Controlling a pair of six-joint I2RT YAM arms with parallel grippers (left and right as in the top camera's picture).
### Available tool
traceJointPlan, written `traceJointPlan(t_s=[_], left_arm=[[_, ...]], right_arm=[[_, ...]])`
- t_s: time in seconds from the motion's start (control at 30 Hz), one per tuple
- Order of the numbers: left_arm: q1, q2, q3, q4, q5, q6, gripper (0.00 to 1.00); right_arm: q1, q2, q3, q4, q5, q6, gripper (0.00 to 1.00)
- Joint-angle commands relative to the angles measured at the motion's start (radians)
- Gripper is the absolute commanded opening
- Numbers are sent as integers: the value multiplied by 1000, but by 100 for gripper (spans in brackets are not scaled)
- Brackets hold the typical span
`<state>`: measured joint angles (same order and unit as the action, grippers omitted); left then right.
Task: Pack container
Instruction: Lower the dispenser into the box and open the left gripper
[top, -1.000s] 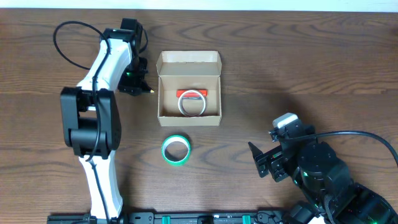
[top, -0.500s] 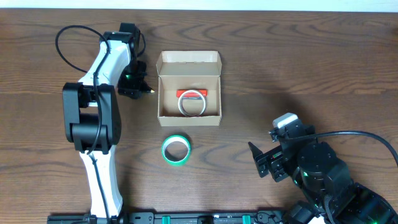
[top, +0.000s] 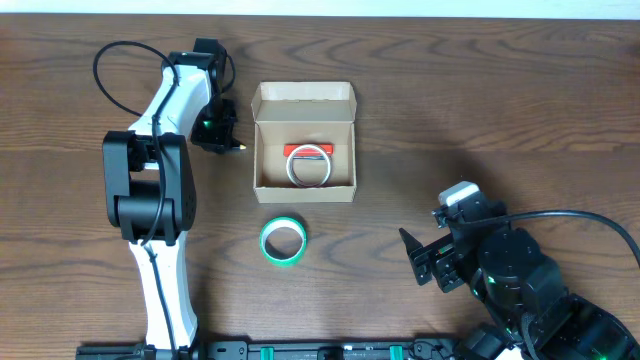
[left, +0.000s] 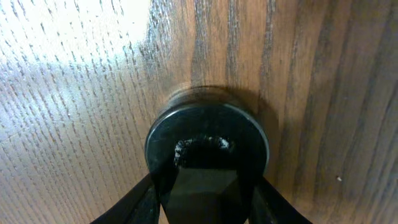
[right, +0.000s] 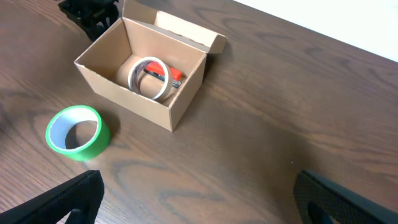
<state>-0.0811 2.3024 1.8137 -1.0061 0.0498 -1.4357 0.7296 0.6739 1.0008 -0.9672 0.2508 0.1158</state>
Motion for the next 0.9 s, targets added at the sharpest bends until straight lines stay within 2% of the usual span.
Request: traceJointPlan(t_s=[0.0, 0.87], left_arm=[[4, 16, 14, -4, -5, 19, 36], [-10, -149, 14, -26, -84, 72, 33]], right_arm=[[-2, 0, 0, 2, 4, 7, 99], [-2, 0, 0, 2, 4, 7, 99]])
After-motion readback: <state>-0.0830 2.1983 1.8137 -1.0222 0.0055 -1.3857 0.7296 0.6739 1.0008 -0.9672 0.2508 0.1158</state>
